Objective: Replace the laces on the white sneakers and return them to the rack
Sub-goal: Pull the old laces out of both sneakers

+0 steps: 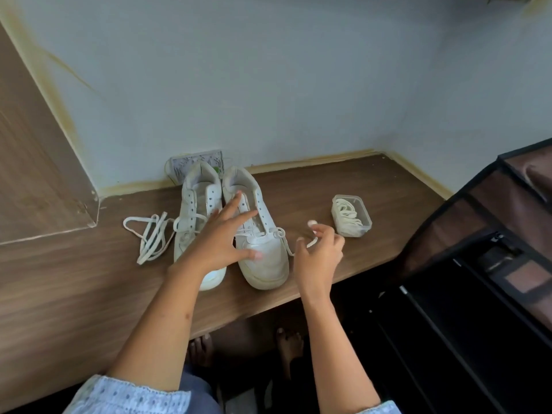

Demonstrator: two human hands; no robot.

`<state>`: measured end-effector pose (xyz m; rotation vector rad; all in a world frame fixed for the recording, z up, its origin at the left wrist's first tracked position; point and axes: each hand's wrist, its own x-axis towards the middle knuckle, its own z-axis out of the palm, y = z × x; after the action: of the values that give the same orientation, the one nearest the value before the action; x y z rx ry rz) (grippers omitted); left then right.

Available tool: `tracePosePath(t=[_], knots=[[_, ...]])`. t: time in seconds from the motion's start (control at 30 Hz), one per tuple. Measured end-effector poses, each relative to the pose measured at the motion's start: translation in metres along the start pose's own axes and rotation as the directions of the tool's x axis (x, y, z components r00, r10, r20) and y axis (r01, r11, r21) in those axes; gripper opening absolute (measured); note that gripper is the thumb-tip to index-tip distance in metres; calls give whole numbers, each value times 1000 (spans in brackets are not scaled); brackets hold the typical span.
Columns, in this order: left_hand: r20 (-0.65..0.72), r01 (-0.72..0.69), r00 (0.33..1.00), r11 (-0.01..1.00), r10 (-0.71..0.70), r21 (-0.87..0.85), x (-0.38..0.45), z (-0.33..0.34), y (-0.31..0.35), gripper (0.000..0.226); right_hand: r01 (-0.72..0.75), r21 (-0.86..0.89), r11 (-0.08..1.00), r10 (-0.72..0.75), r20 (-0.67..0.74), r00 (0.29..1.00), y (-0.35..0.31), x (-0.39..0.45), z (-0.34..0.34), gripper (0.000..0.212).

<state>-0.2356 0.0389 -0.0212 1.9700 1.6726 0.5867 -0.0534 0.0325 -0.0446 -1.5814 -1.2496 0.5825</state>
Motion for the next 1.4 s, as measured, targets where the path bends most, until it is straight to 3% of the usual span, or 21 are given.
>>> tracePosePath(t=[0.1,0.2,0.3,0.5,0.83,0.9,0.97,1.07,1.2,1.3,1.4], knots=[[-97,10,995,998,-16,-59,-2,-2,-6,68,190,-5,982,-187,151,971,-1,-7,0,20],[-202,19,979,999,-11,39,-10,-1,-7,61,270,-74,960,-249,215,944,4,-2,5,19],[-257,16,966,984,31,177,-15,5,-1,74,261,-145,954,-222,241,945,9,7,12,22],[-187,19,982,959,36,283,-11,27,7,86,283,-133,950,-231,310,922,15,17,34,11],[-187,40,982,965,10,261,-2,33,4,115,99,0,995,-94,339,936,9,23,25,12],[-190,44,982,969,4,244,-2,30,2,117,40,47,998,-51,281,958,6,25,18,11],[-178,39,984,974,1,222,-2,27,0,116,-19,97,995,7,116,993,5,31,5,10],[-165,52,986,972,-14,229,-4,23,-1,114,-40,116,992,54,-123,991,9,35,-14,10],[-279,21,957,945,75,326,-9,22,0,103,120,-15,993,-120,-63,991,17,30,-5,9],[-438,11,886,938,152,347,-11,22,-1,69,277,-178,944,-273,47,961,17,27,11,15],[-495,64,866,965,73,253,-12,24,4,47,365,-286,886,-300,246,922,15,20,24,22]])
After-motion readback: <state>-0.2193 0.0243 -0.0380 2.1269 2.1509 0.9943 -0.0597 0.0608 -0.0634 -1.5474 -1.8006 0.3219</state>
